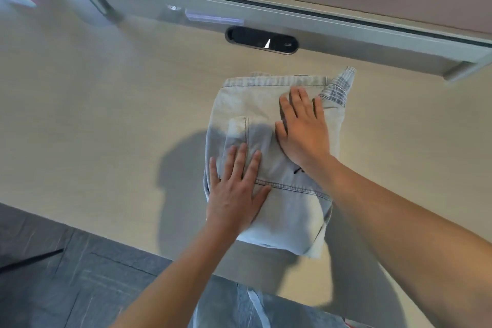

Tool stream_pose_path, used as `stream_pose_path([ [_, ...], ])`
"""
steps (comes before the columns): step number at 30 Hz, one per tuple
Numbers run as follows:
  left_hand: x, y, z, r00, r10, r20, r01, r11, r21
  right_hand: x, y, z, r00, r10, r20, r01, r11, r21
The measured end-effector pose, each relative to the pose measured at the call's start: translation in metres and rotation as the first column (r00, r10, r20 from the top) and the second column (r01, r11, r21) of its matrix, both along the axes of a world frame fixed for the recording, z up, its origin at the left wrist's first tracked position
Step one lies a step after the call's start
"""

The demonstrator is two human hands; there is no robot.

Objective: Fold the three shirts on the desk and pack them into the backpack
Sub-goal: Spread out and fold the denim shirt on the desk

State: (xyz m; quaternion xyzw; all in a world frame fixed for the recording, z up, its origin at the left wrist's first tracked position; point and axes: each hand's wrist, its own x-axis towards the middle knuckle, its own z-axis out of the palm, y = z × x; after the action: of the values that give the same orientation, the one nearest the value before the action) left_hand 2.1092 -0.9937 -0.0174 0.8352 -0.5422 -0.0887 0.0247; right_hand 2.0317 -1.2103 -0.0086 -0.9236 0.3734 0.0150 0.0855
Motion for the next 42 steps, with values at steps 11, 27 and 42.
stream_pose_path([
  [11,-0.083,-0.039,0.005,0.984,0.174,-0.027,-0.176,0.982,-0.072,-0.019,-0.060,-0.007,0.983,0.140,-0.122,-0.138,0.990,0.021],
  [27,-0.045,-0.085,0.019,0.838,-0.544,0.031,0.545,0.832,-0.103,-0.173,0.144,0.008,0.614,-0.754,-0.234,0.782,0.622,0.049],
  [42,-0.050,-0.062,-0.019,0.974,-0.226,-0.017,0.225,0.973,-0.049,-0.124,0.099,-0.027,0.834,-0.550,0.032,0.550,0.835,0.008],
])
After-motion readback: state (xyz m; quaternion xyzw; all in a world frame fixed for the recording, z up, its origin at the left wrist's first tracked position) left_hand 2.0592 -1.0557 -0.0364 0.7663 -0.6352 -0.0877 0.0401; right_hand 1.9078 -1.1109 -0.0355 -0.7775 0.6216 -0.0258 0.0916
